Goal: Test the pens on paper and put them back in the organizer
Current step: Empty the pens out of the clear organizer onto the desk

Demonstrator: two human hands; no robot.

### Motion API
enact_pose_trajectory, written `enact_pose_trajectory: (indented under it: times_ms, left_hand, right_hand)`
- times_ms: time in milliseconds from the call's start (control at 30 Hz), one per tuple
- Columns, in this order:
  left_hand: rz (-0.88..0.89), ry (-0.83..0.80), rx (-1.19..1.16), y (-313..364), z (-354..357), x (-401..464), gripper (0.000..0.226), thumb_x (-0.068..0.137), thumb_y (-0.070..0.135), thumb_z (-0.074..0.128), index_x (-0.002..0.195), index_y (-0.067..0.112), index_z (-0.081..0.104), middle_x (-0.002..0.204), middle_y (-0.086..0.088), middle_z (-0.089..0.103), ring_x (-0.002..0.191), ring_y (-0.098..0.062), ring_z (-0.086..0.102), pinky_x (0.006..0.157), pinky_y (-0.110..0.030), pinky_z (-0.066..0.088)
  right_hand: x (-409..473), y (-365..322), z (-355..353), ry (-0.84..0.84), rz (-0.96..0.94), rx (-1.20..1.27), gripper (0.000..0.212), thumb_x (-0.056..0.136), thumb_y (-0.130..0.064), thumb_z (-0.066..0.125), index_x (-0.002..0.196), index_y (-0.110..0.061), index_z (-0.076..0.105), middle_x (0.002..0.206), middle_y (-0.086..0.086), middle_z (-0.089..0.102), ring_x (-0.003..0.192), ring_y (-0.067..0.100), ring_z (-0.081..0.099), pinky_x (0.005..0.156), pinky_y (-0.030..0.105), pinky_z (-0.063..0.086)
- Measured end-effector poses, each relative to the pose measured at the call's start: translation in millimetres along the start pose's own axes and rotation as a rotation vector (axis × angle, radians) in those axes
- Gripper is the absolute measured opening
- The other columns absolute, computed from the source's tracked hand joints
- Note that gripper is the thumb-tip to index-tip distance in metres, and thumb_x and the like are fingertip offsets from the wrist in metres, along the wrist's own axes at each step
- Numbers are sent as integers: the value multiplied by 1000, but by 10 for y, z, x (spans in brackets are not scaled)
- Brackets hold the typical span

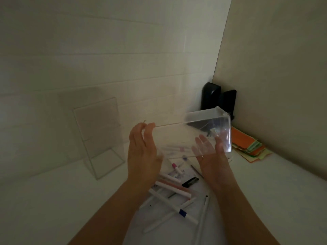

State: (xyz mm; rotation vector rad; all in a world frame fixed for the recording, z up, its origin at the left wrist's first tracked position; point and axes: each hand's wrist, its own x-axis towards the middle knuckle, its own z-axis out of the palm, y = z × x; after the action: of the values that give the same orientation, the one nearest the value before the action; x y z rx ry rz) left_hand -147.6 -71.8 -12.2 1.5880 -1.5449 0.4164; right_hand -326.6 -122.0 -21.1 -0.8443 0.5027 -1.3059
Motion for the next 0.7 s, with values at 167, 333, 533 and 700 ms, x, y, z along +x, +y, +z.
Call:
enact_pose_trajectory:
  times_ms: [167,333,533,700]
  left_hand:
    - [-402,-66,-424,-81,39,20,104,56,14,82,136,19,17,138,-6,18,120,-16,29,98,-28,33]
    - [-672,-147,-697,-118,119,89,108,60,21,84,140,25,11,144,-2,13,124,-10,24,99,-23,25]
    - [-659,-204,-680,-320,104,167,110,71,27,76,143,30,-6,154,6,-8,137,-5,6,106,-25,15]
    - [-601,-356,-656,-255,-251,-12,86,84,17,62,140,33,-1,144,21,14,131,-4,23,103,-19,22]
  right_hand:
    - [162,-133,377,0,-140,-234,69,78,-24,68,136,-27,30,125,4,54,117,15,53,107,43,38]
    - [280,-83,758,-57,-258,-619,81,69,-34,72,135,-39,27,140,-6,38,127,7,39,106,32,35]
    - [501,138,1090,11,-291,-796,114,64,-27,82,143,-39,1,138,-3,23,119,11,38,97,37,42]
    - [530,292,1220,-92,-357,-834,113,63,-24,84,142,-44,4,131,-10,25,120,10,38,100,36,39]
